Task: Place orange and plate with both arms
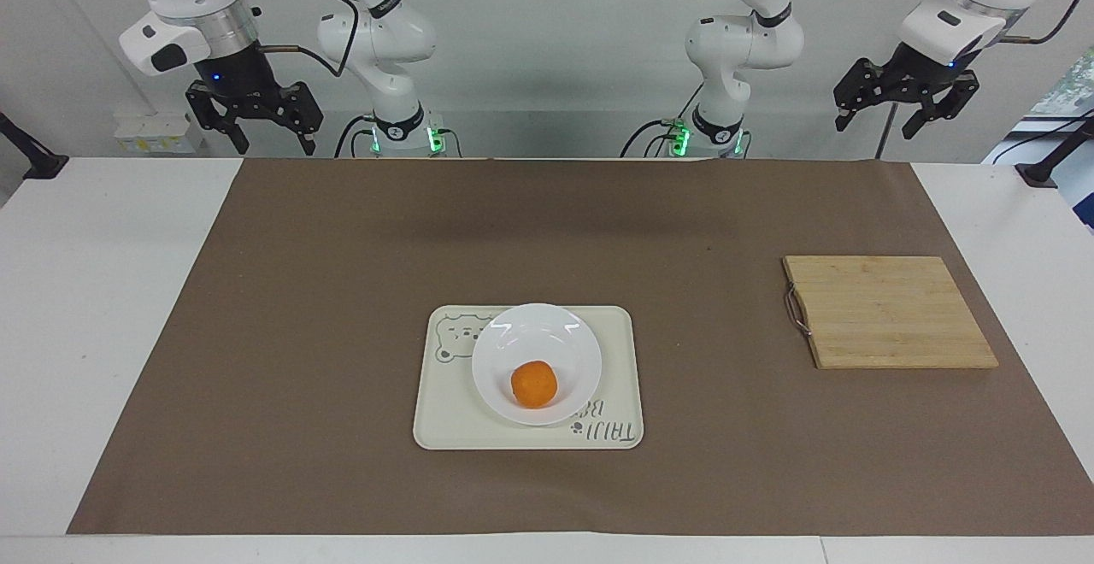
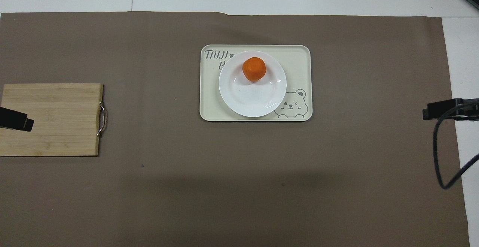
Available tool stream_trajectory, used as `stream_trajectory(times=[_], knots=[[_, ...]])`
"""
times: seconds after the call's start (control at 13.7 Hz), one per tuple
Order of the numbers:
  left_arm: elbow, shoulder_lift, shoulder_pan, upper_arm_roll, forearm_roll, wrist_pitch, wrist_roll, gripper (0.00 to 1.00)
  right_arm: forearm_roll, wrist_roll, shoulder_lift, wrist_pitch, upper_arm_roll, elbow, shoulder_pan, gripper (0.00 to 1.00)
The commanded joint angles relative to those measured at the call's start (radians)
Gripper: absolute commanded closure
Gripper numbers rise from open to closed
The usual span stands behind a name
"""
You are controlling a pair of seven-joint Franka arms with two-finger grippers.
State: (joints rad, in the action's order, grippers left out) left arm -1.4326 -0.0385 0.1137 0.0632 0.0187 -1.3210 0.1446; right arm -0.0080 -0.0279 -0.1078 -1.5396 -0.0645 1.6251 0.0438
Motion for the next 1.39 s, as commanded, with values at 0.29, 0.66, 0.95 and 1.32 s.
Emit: stream_trajectory(times=[0.29,0.66,0.95,1.32], knots=[[-0.011,-0.011,-0.005,0.007,0.015,-0.035,-0.069,0.00,-0.014,0.023,0.007,0.038,-0.035,-0.031,0.016,0.00],[-0.020,-0.018,0.001,0.006,0.012,-0.023,-0.059,0.00,-0.007,0.023,0.007,0.033,-0.037,-0.019,0.030,0.00],[-0.019,-0.018,0.006,0.004,0.012,-0.023,-0.062,0.00,-0.007,0.023,0.007,0.035,-0.038,-0.019,0.021,0.00],[-0.020,-0.020,0.006,0.004,0.012,-0.011,-0.062,0.00,-0.007,0.023,0.007,0.035,-0.038,-0.019,0.021,0.00]])
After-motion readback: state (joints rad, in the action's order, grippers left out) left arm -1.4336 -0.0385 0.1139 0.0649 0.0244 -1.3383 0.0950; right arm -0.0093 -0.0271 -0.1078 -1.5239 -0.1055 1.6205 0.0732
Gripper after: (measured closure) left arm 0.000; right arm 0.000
